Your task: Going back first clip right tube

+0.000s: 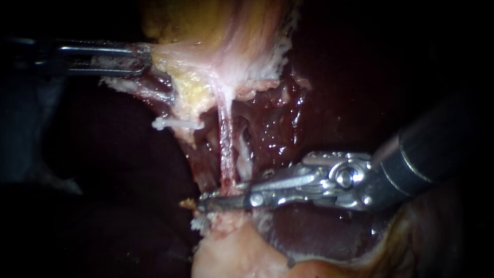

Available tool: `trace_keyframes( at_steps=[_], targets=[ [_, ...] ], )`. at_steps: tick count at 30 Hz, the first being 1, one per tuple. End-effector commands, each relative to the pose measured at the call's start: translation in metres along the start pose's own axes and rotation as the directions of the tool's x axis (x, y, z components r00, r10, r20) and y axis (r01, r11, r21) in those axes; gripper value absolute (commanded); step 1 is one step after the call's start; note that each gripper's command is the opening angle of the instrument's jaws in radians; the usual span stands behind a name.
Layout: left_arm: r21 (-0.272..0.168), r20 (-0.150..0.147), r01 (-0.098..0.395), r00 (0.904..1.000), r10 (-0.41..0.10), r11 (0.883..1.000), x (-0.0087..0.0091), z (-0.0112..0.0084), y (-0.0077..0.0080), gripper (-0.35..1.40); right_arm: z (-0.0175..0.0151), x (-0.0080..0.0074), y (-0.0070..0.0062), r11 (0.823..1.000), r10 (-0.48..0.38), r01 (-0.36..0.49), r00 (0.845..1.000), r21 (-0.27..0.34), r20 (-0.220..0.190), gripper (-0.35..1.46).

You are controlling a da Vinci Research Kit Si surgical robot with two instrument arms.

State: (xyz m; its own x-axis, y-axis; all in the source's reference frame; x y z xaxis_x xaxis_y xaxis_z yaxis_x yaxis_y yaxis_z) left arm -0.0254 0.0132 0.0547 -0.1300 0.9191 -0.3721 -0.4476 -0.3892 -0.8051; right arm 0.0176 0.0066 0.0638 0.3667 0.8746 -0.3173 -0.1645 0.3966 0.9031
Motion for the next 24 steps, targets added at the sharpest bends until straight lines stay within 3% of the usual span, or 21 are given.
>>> trace_keyframes(
  at_steps=[1,9,12,15,20,24],
  targets=[
    [-0.001,0.0,-0.001,1.0,0.001,1.0,0.0,0.0,0.0,-0.35,0.0,0.0,0.0,1.0,0.0,0.0,1.0,0.0,0.0,-0.35],
    [-0.001,0.0,0.005,1.0,-0.005,1.0,0.0,0.0,0.0,-0.35,0.0002,0.0002,0.0001,1.0,0.001,-0.001,1.0,0.022,0.017,-0.35],
    [-0.001,0.0,0.005,1.0,-0.005,1.0,0.0,0.0,0.0,-0.35,0.0005,0.0002,0.0001,0.997,-0.047,0.046,0.999,0.056,0.021,0.15],
    [-0.001,0.0,0.005,1.0,-0.005,1.0,0.0,0.0,0.0,-0.35,0.0008,0.0003,0.0,0.996,-0.048,0.048,0.999,0.075,-0.008,0.38],
    [-0.001,0.0,0.005,1.0,-0.005,1.0,0.0,0.0,0.0,-0.35,0.0017,0.0005,-0.0003,0.992,-0.095,0.096,0.995,0.08,-0.025,0.47],
    [0.0,0.003,0.005,1.0,-0.005,1.0,0.0,-0.0001,0.0,-0.35,0.0016,0.0003,0.0001,0.985,-0.172,0.173,0.984,0.02,-0.049,0.49]
  ],
)
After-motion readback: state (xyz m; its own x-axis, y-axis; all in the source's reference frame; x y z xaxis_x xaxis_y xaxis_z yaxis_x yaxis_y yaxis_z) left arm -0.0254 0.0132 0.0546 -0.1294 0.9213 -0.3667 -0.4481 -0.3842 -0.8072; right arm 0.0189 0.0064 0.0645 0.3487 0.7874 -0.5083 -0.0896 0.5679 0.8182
